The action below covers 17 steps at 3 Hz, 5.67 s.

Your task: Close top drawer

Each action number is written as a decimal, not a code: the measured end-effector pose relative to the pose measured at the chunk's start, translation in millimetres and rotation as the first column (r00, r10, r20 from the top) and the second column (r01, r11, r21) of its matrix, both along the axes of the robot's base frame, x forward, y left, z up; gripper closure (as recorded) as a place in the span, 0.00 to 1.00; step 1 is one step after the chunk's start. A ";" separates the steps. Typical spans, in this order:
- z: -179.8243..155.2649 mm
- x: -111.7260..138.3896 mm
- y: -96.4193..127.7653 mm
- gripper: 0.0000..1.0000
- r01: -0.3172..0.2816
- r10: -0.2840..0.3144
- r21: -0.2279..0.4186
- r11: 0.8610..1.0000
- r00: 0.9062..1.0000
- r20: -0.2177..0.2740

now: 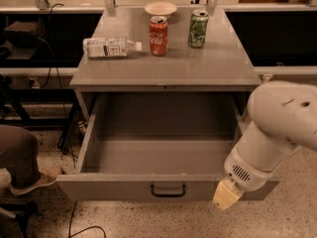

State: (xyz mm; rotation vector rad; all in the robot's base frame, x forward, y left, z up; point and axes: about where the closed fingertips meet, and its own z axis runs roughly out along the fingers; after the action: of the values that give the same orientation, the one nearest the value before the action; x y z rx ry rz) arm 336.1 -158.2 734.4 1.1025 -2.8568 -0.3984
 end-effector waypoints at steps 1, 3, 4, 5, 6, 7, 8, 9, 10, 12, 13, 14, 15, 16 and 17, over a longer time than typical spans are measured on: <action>-35.6 -1.3 -3.4 0.87 0.026 -0.026 0.000 1.000 0.999 -0.024; -82.4 19.3 -18.9 1.00 0.118 -0.120 0.065 0.991 0.992 0.031; -87.8 35.4 -15.0 1.00 0.144 -0.154 0.113 0.983 0.984 0.091; -85.5 54.0 -2.2 1.00 0.150 -0.177 0.168 0.974 0.971 0.160; -79.8 78.0 23.9 1.00 0.116 -0.175 0.257 0.959 0.960 0.220; -79.8 78.0 24.0 1.00 0.116 -0.175 0.257 0.959 0.960 0.220; -89.1 98.9 22.1 1.00 0.102 -0.172 0.262 0.960 0.950 0.259; -92.9 107.6 22.0 1.00 0.098 -0.172 0.262 0.960 0.946 0.274; -102.7 153.3 27.4 1.00 0.079 -0.185 0.295 0.952 0.918 0.351; -108.2 205.4 30.5 1.00 0.051 -0.195 0.327 0.944 0.883 0.427; -110.1 243.7 25.9 1.00 0.029 -0.198 0.339 0.940 0.857 0.475; -110.1 243.7 25.9 1.00 0.029 -0.198 0.339 0.940 0.857 0.475; -107.7 266.7 19.0 1.00 0.017 -0.198 0.343 0.939 0.843 0.500; -107.5 267.1 18.9 1.00 0.016 -0.198 0.344 0.939 0.841 0.503; -104.7 279.3 16.7 1.00 0.005 -0.195 0.347 0.938 0.834 0.516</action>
Offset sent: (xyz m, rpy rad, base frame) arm 0.0228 -0.0297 -0.0953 0.0668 -0.0464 -0.1503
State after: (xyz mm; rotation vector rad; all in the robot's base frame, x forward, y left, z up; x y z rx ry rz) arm 615.5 -141.6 629.7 1.2949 -3.4572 -0.6996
